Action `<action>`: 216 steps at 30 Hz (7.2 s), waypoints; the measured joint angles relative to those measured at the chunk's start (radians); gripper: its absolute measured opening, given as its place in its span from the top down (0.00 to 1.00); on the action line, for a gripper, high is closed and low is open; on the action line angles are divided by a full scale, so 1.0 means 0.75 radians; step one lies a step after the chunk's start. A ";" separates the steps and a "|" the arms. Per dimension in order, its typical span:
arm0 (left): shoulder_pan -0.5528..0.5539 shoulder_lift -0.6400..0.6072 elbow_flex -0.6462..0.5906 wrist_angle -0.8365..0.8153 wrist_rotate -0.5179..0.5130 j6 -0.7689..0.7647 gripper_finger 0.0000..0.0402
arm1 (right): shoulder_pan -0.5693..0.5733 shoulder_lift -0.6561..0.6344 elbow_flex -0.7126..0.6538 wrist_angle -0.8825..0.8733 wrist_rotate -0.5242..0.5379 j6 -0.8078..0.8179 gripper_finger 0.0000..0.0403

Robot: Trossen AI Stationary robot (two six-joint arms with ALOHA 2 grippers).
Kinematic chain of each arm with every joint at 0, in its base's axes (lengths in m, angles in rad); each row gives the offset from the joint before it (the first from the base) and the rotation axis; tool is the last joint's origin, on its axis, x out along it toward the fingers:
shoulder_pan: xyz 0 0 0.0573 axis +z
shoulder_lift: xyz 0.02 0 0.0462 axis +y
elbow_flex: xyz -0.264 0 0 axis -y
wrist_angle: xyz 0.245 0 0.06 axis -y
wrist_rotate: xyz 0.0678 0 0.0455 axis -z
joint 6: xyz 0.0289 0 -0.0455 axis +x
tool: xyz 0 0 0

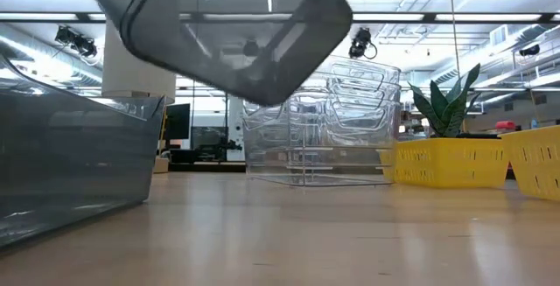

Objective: Stack baskets by color
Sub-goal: Stack the right black bin on the top of the middle black bin, then stack the black bin on the top of the stacked black bins

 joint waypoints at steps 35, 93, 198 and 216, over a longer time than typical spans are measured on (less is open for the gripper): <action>-0.189 0.082 0.470 -0.515 0.321 -1.233 0.99 | -0.177 -0.268 -0.002 -0.135 0.118 -0.174 0.40; -0.293 0.174 0.299 -1.110 0.006 -1.376 0.62 | -0.075 -0.272 -0.146 -0.127 0.151 -0.094 0.40; 0.360 -0.051 0.039 -1.048 0.113 -0.731 0.96 | -0.036 -0.333 -0.144 -0.186 0.224 -0.059 0.40; 0.324 -0.027 -0.098 -0.881 -0.002 -0.578 0.57 | -0.012 -0.383 -0.274 -0.355 0.304 0.061 0.40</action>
